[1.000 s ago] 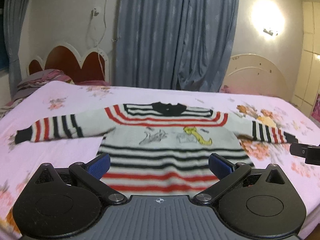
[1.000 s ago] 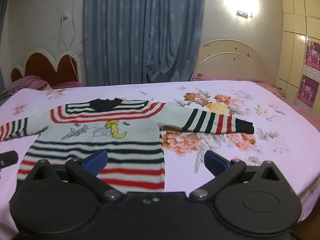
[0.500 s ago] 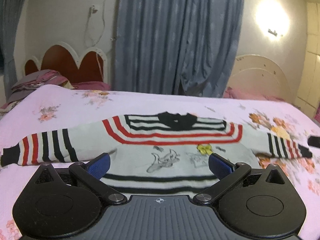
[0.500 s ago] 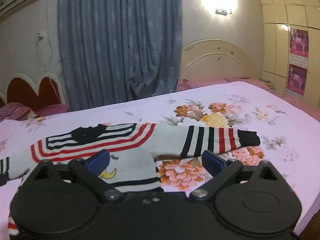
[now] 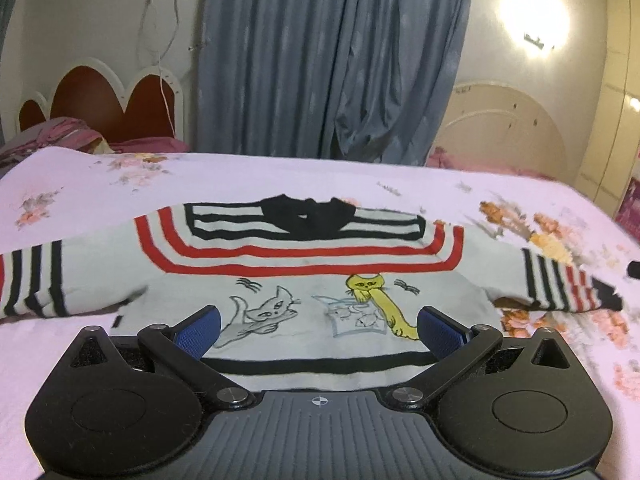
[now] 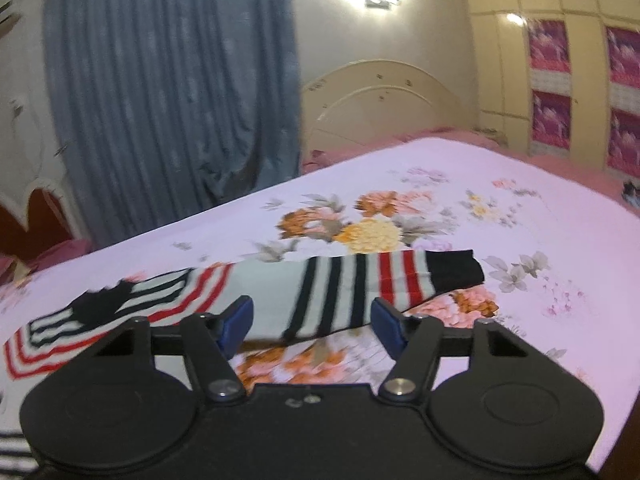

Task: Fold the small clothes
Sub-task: 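Move the right gripper down to the black-cuffed sleeve end, then grasp the sleeve cuff with the right gripper and fold it across the sweater body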

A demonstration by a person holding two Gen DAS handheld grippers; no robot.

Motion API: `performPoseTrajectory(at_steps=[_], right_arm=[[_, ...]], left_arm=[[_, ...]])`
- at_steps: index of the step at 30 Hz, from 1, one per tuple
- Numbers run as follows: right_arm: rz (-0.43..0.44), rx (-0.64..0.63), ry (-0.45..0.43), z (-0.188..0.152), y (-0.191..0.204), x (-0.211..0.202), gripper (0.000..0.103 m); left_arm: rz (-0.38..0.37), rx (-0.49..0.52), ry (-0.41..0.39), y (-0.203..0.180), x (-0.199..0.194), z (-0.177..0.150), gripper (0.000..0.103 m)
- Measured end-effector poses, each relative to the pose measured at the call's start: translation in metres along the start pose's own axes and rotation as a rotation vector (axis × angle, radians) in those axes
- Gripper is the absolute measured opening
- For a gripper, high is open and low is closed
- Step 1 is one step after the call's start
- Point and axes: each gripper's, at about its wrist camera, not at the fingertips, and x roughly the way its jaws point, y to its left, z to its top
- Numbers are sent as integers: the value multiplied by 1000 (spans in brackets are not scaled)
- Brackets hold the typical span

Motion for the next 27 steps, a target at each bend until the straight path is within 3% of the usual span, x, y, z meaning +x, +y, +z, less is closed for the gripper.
performPoseTrajectory(at_steps=[5,15,24,27], right_arm=[[-53,109,43,8,-53,54,48],[-74,273,176,-2,-125,159,47],[-23,353,165,-7,-145,183,50],[-26,396,160,-5,-151,186,45]], left_arm=[[6,11,77,-36,42,9,103],[0,94,147,-134,107,22,103],[0,89,190,-149,131,29,103],[4,82,187,-140,132,32,103]])
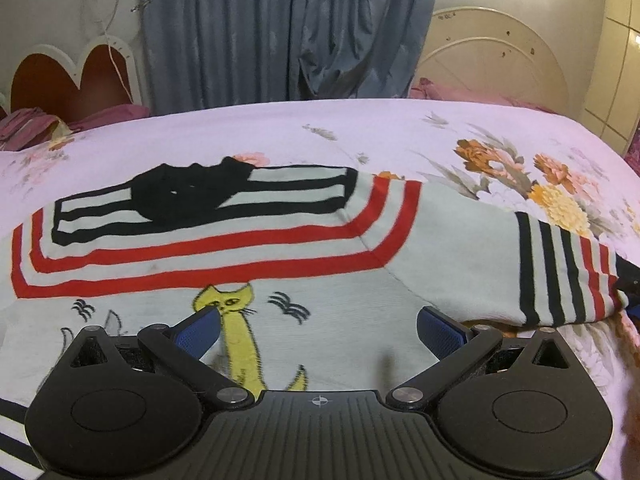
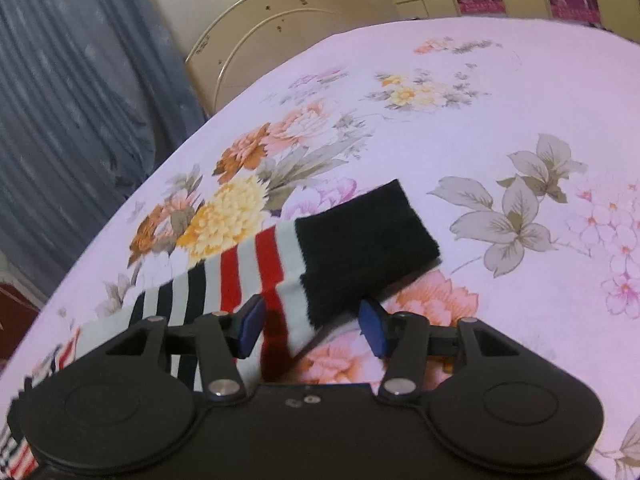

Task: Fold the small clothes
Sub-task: 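Grasp the sleeve cuff with the right gripper and fold it across the sweater body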

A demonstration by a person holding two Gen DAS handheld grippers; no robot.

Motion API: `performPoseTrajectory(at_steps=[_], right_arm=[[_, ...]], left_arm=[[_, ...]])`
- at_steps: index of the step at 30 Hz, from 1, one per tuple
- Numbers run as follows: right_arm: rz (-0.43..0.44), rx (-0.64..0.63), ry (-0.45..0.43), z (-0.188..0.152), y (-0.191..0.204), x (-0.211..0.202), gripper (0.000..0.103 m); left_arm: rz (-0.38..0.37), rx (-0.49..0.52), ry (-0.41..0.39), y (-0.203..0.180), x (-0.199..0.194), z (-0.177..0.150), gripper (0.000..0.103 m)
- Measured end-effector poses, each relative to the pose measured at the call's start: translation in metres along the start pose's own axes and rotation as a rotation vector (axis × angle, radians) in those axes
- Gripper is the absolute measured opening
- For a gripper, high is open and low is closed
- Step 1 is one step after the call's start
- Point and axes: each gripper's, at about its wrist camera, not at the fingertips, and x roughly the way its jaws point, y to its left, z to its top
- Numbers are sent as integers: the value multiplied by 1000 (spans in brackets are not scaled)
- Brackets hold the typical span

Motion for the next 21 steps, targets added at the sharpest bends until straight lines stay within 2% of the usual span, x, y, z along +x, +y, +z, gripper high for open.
performPoseTrajectory(at_steps=[1,4,6,8,14,17,21], right_arm=[[-7,7,0,1,0,0,44],[-64,-24,-8,2,5,2,28],[-114,-110,-15,2,17,3,16],[-121,-238,-43,-2,43,-3,8],[44,-493,-90,-44,149,-35,8],[138,-601,-64,-80,206,-40,8],[259,-730,7,-138,275,-36,8]], left_arm=[[-1,-2,-2,4,-1,0,103],[10,-1,-1,21,2,2,103],[5,-1,40,37,8,2,103],[-24,-39,69,62,12,-1,103],[-69,-121,61,137,11,-10,103],[-75,-148,23,170,6,-11,103],[-84,-199,12,215,3,-15,103]])
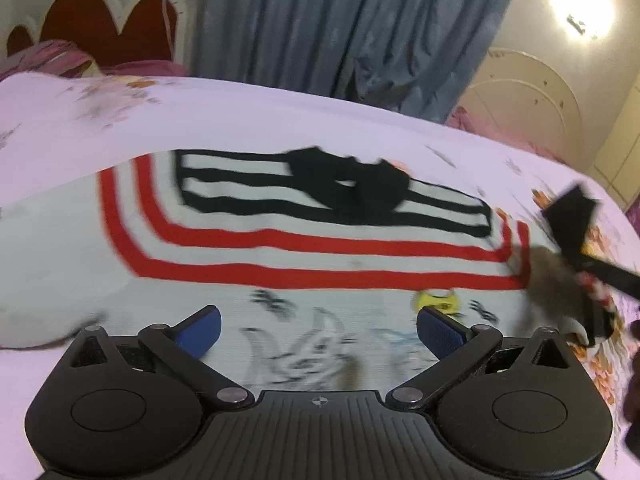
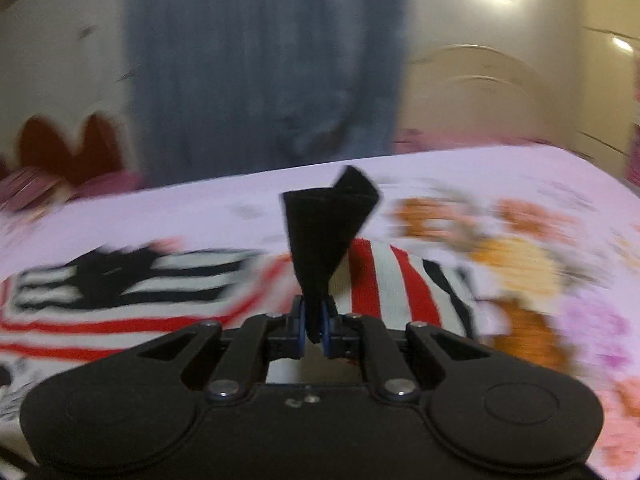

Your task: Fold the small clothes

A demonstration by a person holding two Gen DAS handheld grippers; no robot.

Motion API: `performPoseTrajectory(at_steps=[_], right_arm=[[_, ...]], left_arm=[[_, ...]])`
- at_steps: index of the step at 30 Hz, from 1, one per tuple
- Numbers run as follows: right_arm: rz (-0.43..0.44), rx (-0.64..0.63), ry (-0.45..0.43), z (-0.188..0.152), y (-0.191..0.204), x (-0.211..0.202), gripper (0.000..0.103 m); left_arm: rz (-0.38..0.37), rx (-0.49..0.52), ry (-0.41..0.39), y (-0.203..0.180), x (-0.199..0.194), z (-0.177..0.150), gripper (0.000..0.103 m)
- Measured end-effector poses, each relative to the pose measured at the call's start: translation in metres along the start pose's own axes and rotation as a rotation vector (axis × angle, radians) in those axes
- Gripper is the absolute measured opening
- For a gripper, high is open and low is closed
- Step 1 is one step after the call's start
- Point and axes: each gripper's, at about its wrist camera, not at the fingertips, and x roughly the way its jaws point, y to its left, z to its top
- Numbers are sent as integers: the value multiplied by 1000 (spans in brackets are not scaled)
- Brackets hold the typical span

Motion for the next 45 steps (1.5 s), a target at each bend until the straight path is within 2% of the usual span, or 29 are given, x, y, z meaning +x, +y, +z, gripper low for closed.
performPoseTrajectory(at_steps=[3,6,7,10,12,13,15,16,19,20,21,22,26,29,31,33,37,40,42,45], right_arm=[[91,-77,53,-10,63,22,8],[145,-157,133,-30,111,43,8],[152,-173,159,-37,119,48,8],[114,-226,116,-51,137,45,16],[134,-224,120,-50,140,41,27],[145,-224,120,-49,138,40,29],[140,-190,89,-45,127,29,44],[129,-165,68,-42,121,23,45],[108,-90,28,-36,99,7,38],[96,-61,13,-34,89,1,36],[76,-40,0,-33,80,-5,35],[46,-17,-11,-31,69,-9,35],[-72,93,-36,-24,25,-23,35],[-175,168,-24,-23,-4,-26,34],[-237,217,-5,-26,-20,-25,34],[-264,269,21,-31,-33,-22,34],[-261,340,48,-37,-45,-18,34],[-247,323,50,-38,-41,-16,35],[-229,320,60,-37,-39,-11,35],[-195,324,91,-42,-35,-3,35]], left_arm=[[3,-23,-6,26,-4,-1,103],[6,-52,-3,47,-3,-3,103],[4,-58,-3,51,-2,-3,103],[-20,-65,-4,55,2,-4,103],[-53,-61,-3,49,9,-3,103],[-71,-57,1,44,13,-2,103],[-118,-58,9,33,23,1,103],[-149,-65,15,26,30,4,103],[-235,-97,30,8,44,7,100],[-267,-110,39,1,51,8,94],[-283,-115,54,-5,57,8,84],[-303,-121,71,-11,65,9,83],[-321,-151,110,-28,90,11,74],[-298,-151,108,-36,100,16,53],[-281,-141,109,-36,106,18,27],[-276,-133,110,-30,110,19,6],[-257,-87,-5,-16,82,24,6],[-171,-7,-110,3,50,25,6],[-107,18,-91,18,52,22,6],[-75,36,-38,28,67,14,6]])
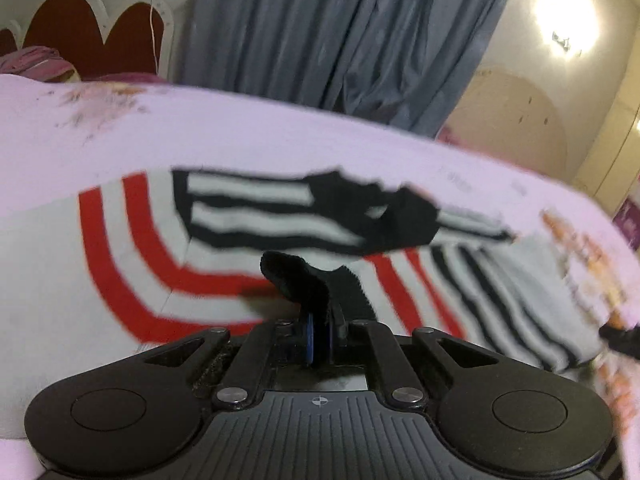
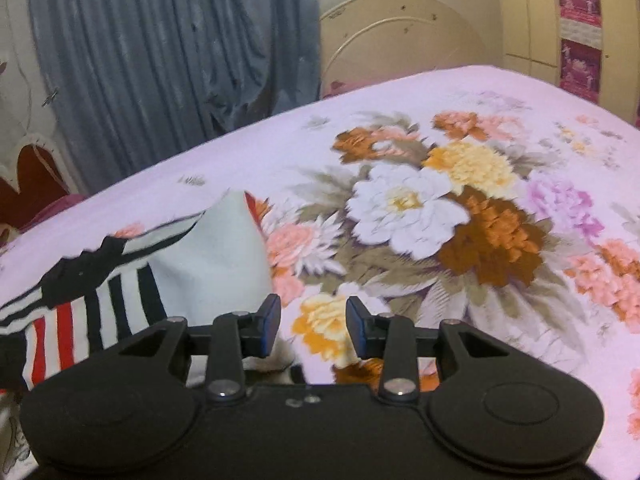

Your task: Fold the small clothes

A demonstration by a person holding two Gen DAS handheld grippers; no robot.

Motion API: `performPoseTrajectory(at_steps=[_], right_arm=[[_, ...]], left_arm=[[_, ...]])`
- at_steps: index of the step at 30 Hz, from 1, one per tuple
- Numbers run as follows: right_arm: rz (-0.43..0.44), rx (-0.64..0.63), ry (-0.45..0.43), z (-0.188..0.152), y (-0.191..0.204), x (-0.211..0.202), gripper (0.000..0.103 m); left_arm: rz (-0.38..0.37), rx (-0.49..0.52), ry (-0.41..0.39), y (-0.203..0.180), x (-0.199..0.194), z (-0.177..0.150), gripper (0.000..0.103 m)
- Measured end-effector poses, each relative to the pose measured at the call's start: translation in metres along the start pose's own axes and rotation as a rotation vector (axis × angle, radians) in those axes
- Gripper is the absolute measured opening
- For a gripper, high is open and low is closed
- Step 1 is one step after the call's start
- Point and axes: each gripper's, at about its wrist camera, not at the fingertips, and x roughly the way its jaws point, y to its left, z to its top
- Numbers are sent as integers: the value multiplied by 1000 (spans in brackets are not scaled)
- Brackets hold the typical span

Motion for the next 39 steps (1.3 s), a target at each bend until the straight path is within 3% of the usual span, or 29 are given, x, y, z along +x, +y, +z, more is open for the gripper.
performPoseTrajectory(at_steps=[3,5,6,7,11,14,15,16,17,19,20,21,22,24,26,28,30,32,33,34,36,39], right_arm=[[25,4,28,-6,1,4,35],[34,11,18,-5,-2,3,36],[45,25,7,-2,-7,3,36],[57,42,-3,3,-12,5,38],[167,123,-20,35,-28,26,40],[228,88,-6,54,-23,54,42],[252,79,18,58,-21,67,42],[273,77,44,61,-20,77,42],[289,78,69,63,-19,88,42],[311,88,107,65,-16,106,42],[316,80,125,64,-13,112,38],[321,56,136,63,-9,116,15],[317,13,121,63,-2,111,11],[309,-78,30,63,8,92,10],[225,-151,60,55,17,103,7],[221,-154,80,53,16,110,7],[211,-184,84,57,19,105,16],[203,-182,35,61,15,95,24],[216,-166,4,65,12,88,24],[228,-161,-14,68,11,83,23],[269,-185,-24,75,19,82,19],[358,-291,24,71,55,89,19]], left_arm=[[16,7,-5,-3,0,-2,10],[23,-2,-31,-1,-7,-3,39],[14,-18,-48,4,-11,-5,61],[3,-40,-61,8,-12,-3,63],[-45,-86,-32,19,0,4,63],[-50,-95,1,16,16,5,60],[-37,-86,8,13,19,5,47],[-20,-71,10,12,21,5,24],[-12,-60,15,11,23,6,13],[-28,-63,7,11,24,6,6],[-28,-47,-22,9,19,6,5],[-26,-17,-95,5,7,6,5],[-22,5,-153,3,-2,7,5],[44,27,-166,5,-5,7,5],[71,-11,-84,16,13,1,5],[65,-9,-72,18,18,-5,5],[55,-3,-69,17,17,-5,5],[71,-22,-70,20,10,-2,18],[120,-28,-115,21,-1,-1,29],[154,-23,-170,21,-10,2,31],[130,-5,-209,11,-16,9,31],[22,85,-152,-35,10,22,31]])
